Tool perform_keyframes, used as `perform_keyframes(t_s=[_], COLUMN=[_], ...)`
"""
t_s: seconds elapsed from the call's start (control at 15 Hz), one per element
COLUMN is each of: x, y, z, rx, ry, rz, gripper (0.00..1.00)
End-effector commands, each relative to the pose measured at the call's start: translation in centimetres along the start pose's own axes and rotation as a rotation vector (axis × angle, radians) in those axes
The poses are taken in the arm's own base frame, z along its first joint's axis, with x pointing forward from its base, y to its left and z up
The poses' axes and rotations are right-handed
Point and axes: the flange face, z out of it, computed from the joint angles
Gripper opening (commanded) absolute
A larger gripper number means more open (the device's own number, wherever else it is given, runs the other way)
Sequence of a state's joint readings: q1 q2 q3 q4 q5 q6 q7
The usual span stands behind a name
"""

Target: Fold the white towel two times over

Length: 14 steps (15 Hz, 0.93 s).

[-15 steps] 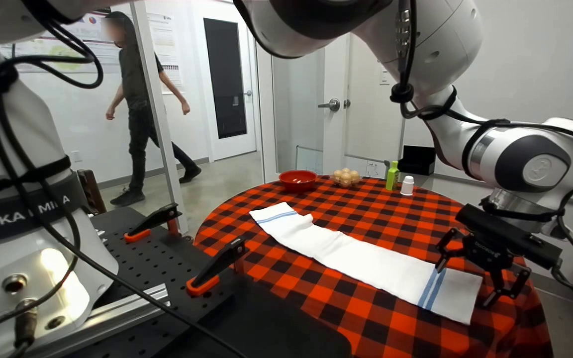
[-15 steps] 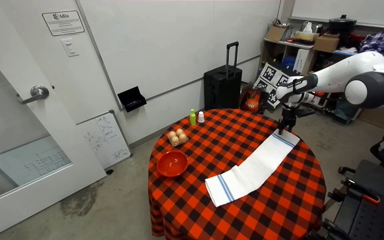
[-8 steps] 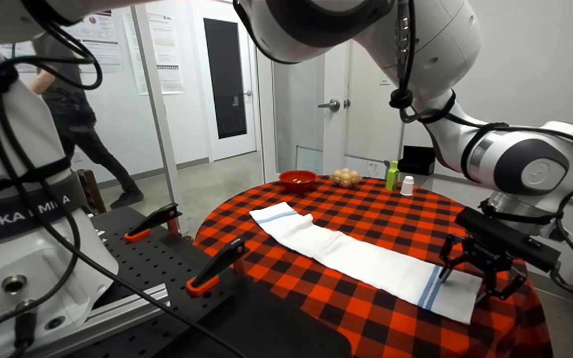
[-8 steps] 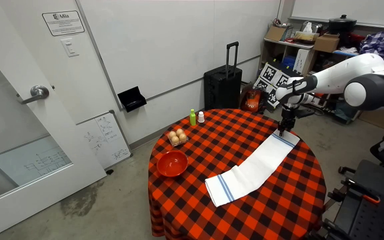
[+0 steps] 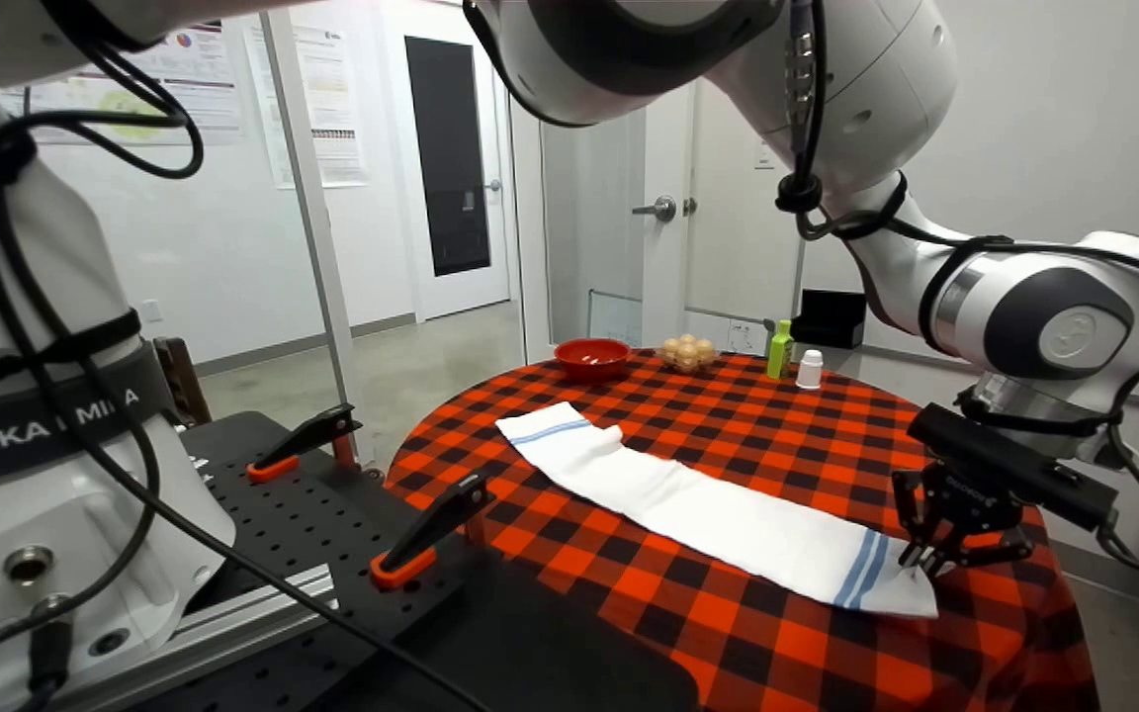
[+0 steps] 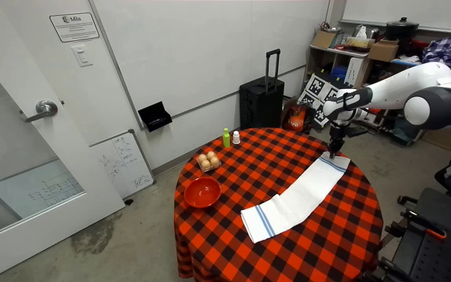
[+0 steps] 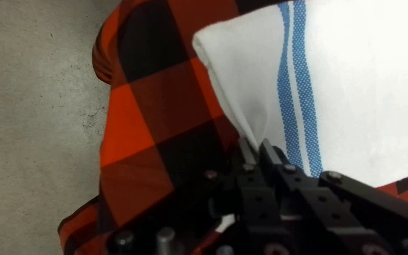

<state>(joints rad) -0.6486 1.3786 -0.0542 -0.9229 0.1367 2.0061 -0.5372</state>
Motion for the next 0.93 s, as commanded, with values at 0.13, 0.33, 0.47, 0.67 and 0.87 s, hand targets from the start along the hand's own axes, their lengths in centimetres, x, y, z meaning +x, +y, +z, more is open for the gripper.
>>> perform_keyframes(t_s=[0.13, 0.33, 0.47, 0.67, 0.87], x=[0.9, 1.6, 1.9, 2.0, 1.6], y=[0.4, 0.9, 1.3, 2.3, 3.8], z=[-2.1, -4.4, -6.1, -9.0, -11.6], rx=[-0.007, -0.023, -0.030, -0.048, -0.074], ry=[0.046, 0.095, 0.130, 0.182, 0.223], rz=[-0.005, 0.012, 0.029, 0.049, 0.080], gripper=[0.01, 0.01, 0.01, 0.01, 0.01])
